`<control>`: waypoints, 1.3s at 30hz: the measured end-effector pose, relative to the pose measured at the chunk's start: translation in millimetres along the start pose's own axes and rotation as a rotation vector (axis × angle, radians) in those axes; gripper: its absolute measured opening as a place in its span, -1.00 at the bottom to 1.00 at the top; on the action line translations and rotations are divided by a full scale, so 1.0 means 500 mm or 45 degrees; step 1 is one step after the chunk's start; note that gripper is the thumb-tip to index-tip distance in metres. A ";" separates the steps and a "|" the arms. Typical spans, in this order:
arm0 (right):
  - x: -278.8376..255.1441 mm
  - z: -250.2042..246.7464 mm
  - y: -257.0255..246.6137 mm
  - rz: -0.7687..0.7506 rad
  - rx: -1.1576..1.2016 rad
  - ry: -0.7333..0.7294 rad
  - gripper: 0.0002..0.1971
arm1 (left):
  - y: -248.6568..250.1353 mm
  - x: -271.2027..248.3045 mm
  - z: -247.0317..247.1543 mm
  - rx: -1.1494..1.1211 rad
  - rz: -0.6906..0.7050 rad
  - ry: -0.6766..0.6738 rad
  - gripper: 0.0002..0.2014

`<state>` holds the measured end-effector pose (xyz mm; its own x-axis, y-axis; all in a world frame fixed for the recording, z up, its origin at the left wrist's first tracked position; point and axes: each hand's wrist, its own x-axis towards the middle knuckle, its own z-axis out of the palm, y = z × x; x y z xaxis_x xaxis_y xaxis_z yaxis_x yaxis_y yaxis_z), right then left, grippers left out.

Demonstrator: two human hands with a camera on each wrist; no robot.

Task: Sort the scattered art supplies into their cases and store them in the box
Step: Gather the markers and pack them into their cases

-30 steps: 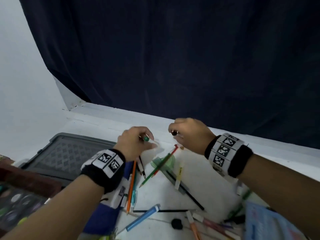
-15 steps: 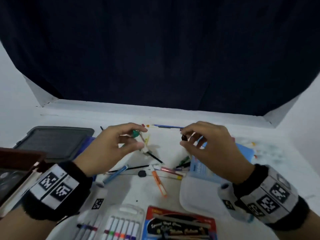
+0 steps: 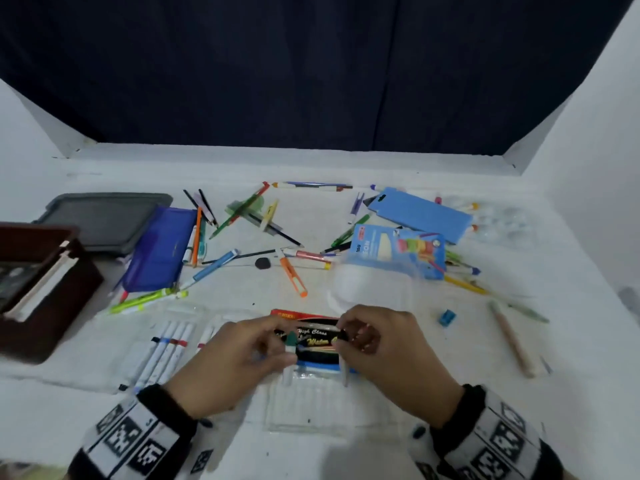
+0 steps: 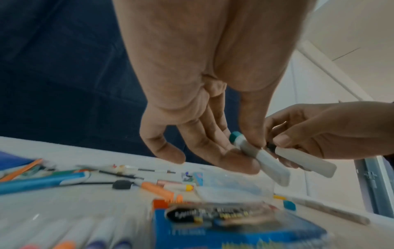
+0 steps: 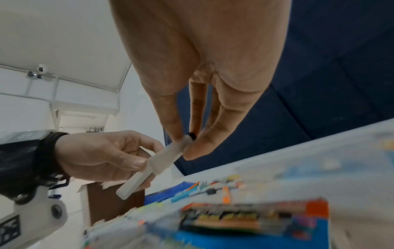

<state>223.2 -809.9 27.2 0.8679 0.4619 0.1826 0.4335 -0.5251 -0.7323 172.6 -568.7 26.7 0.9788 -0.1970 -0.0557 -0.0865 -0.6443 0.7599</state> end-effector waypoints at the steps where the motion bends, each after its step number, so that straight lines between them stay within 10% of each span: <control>1: -0.009 0.019 0.003 0.043 0.050 -0.027 -0.87 | -0.010 -0.014 0.013 0.027 -0.027 -0.028 -0.80; 16: -0.017 0.167 -0.002 0.312 0.350 -0.325 -0.85 | -0.061 -0.058 0.065 0.160 -0.230 0.011 -0.77; 39: 0.002 0.156 -0.038 0.215 0.105 -0.452 -0.56 | -0.057 -0.075 0.048 0.512 -0.166 -0.154 -0.30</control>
<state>196.8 -743.6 -9.7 0.7816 0.5995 -0.1724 0.2584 -0.5627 -0.7853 134.1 -560.8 -8.2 0.9597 -0.1647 -0.2278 -0.0527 -0.9013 0.4300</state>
